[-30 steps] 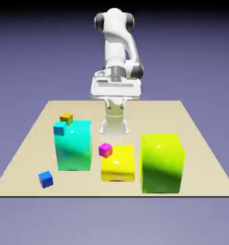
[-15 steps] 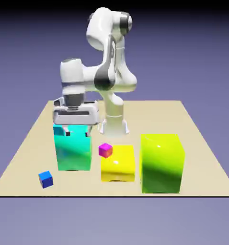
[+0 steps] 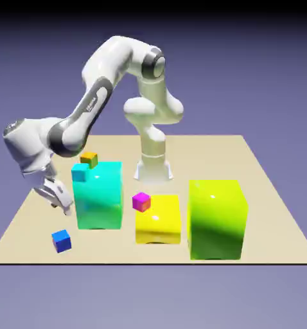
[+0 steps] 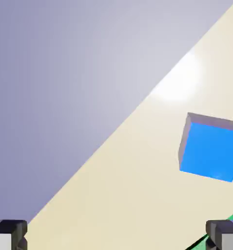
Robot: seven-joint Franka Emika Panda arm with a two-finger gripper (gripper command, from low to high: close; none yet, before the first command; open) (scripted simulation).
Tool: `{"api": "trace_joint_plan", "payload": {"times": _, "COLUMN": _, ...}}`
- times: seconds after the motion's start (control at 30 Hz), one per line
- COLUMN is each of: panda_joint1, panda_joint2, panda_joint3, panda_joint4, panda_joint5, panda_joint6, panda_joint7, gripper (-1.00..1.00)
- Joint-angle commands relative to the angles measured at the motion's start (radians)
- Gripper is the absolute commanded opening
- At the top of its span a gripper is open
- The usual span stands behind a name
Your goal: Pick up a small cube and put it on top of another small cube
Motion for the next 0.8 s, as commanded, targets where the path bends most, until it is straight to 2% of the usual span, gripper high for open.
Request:
{"api": "trace_joint_plan", "payload": {"times": 0.0, "panda_joint1": -0.004, "panda_joint2": 0.036, "panda_joint3": -0.018, "panda_joint4": 0.034, "panda_joint5": 0.018, "panda_joint6": -0.038, "panda_joint7": 0.000, "gripper": 0.00}}
{"api": "trace_joint_plan", "payload": {"times": 0.63, "panda_joint1": -0.084, "panda_joint2": 0.714, "panda_joint3": -0.361, "panda_joint4": 0.677, "panda_joint5": 0.360, "panda_joint6": -0.742, "panda_joint7": 0.000, "gripper": 0.00}}
{"api": "trace_joint_plan", "payload": {"times": 0.77, "panda_joint1": -0.026, "panda_joint2": 0.719, "panda_joint3": -0.355, "panda_joint4": 0.568, "panda_joint5": 0.372, "panda_joint6": -0.674, "panda_joint7": -0.035, "gripper": 0.00}}
